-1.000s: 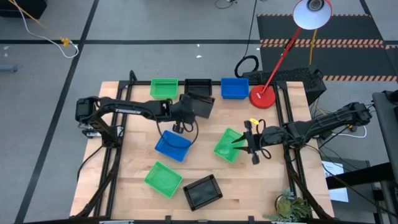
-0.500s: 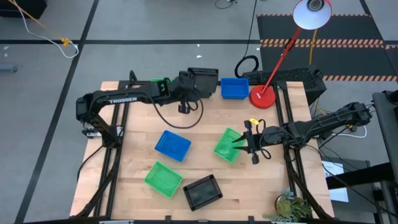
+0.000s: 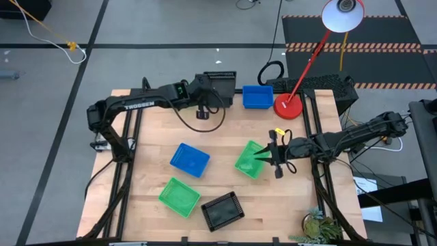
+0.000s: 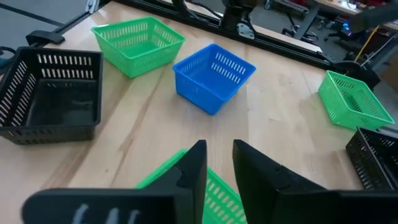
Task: Stack baskets by color
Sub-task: Stack the middle black bin on the top black bin, then stack the middle green bin on the top green bin
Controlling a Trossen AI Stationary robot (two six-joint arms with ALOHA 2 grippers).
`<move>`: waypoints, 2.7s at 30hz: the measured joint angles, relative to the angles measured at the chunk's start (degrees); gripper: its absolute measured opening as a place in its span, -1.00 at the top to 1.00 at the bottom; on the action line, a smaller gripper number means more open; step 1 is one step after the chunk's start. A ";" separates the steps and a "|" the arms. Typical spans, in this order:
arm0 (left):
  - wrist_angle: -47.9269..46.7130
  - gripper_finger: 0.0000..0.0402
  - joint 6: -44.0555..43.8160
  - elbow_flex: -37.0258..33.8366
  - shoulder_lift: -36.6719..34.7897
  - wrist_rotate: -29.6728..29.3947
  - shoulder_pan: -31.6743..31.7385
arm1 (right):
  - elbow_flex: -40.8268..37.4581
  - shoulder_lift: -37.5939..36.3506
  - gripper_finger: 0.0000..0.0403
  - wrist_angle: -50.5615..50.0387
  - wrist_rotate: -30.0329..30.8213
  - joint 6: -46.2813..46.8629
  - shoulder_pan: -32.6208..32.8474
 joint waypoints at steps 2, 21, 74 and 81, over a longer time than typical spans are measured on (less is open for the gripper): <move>1.05 0.95 -0.30 0.04 1.44 0.02 0.16 | 0.00 -0.01 0.75 0.25 1.90 0.00 0.00; 1.77 0.96 -1.31 0.00 12.59 2.99 3.53 | 0.00 0.00 0.98 -0.45 2.64 -0.38 0.00; -5.55 0.10 -24.05 -1.58 1.52 6.40 -0.81 | 0.00 -0.02 0.98 -12.53 -5.12 5.77 0.31; 1.53 0.10 -30.46 -12.57 -5.85 6.97 -9.55 | 0.00 -0.02 0.86 -20.22 -5.56 11.47 1.66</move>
